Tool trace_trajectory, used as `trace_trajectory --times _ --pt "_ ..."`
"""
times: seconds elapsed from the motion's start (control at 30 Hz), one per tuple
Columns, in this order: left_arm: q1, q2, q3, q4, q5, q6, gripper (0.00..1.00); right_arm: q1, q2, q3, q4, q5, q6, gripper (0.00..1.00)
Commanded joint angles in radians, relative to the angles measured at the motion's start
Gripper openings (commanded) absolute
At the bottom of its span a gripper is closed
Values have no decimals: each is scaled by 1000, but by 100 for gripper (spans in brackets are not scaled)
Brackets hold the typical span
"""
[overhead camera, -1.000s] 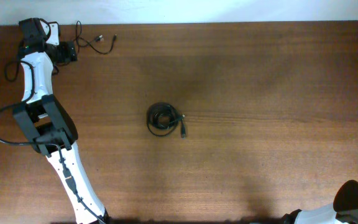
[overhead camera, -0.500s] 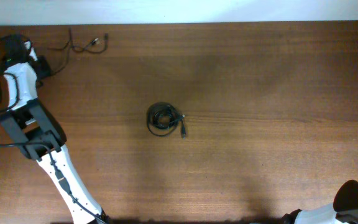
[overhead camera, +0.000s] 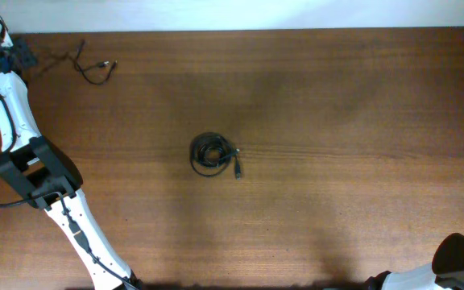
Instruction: Untangle cables
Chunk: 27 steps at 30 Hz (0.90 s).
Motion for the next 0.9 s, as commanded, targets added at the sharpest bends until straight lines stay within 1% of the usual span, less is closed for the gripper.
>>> trace_trajectory --times 0.0,0.07,0.1,0.2,0.27,0.37,0.43,0.47,0.5,0.53,0.6,0.63,0.67,0.7,0.73,0.77,0.8,0.83,0.87 --pt "4 -11 -11 -32 101 -23 99 1 -2 12 0 12 0 98" --pt "1 -11 -11 -98 258 -23 100 1 -2 12 0 12 0 98" --pt "-3 -11 -11 -119 291 -24 100 1 -2 12 0 12 0 98" --pt "-39 -11 -12 -227 297 -32 99 1 -2 12 0 12 0 98" --pt "-62 -11 -11 -254 206 -135 99 1 -2 12 0 12 0 98" --pt "-74 -30 -6 -271 176 -143 99 1 -2 12 0 12 0 98" --pt "-73 -58 -6 -319 26 -142 100 1 -2 12 0 12 0 98" --pt "-74 -62 -6 -352 -131 -91 100 1 -2 12 0 12 0 98" --pt "-74 -62 -7 -362 -174 -56 94 1 -2 12 0 12 0 98" --pt "-73 -60 -28 -367 -229 -10 84 1 -2 12 0 12 0 98" --pt "-63 -60 -89 -316 -238 -9 95 1 -2 12 0 12 0 98" --pt "-58 -60 -147 -250 -238 53 96 1 -2 12 0 12 0 98" --pt "-58 -60 -190 -201 -237 124 96 1 -2 12 0 12 0 98" --pt "-58 -60 -229 -150 -235 165 95 1 -2 12 0 12 0 98" --pt "-58 -60 -249 -116 -222 191 93 1 -2 12 0 12 0 98" --pt "-58 -60 -275 -66 -177 224 90 1 -2 12 0 13 0 98" --pt "-58 -60 -291 -19 -116 274 88 1 -2 12 0 12 0 98" --pt "-58 -60 -302 31 -106 295 85 1 -2 12 0 12 0 98" --pt "-58 -60 -305 109 -107 313 69 1 -2 12 0 12 0 98"
